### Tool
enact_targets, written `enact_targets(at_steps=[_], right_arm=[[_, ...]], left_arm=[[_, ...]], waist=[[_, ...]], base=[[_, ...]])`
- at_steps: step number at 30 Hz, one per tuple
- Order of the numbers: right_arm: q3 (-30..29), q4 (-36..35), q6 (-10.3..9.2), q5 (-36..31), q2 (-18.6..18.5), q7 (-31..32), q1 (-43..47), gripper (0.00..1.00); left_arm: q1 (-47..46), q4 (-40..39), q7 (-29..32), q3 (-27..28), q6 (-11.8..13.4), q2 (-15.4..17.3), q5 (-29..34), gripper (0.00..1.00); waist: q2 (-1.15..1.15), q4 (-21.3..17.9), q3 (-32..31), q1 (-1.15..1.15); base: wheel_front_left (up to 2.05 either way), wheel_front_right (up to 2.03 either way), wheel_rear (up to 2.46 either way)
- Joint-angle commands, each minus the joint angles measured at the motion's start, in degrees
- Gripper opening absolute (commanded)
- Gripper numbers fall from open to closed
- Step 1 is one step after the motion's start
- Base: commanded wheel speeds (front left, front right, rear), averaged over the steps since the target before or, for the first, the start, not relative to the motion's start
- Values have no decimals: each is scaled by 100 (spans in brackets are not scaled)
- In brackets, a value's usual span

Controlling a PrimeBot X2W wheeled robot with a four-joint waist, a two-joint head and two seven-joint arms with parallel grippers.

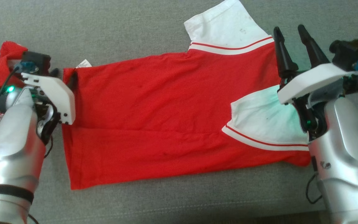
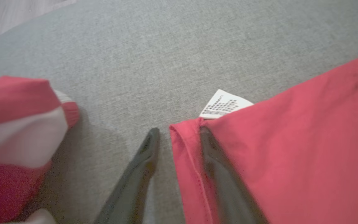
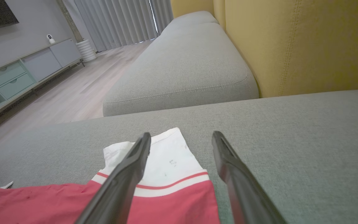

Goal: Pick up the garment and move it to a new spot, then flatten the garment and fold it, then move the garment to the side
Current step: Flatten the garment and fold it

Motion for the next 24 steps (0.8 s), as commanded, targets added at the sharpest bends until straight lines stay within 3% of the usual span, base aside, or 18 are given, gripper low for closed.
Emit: enact_targets(at_steps=[1, 9, 24], right_arm=[[113, -149, 36, -19, -20, 23, -185, 100], [196, 340, 36, -218, -280, 345, -911, 100], [157, 2246, 36, -666, -711, 1114, -2354, 100]], left_arm=[[-186, -75, 41, 80, 11, 273, -44, 0], [-440, -241, -116, -228, 10, 249, -233, 0], [-868, -421, -443, -874, 9, -286, -517, 0]], waist=[[0, 18, 16, 0], [0, 292, 177, 0], [0, 1170, 608, 0]], base=[[0, 0, 0], [0, 0, 0], [0, 0, 0]])
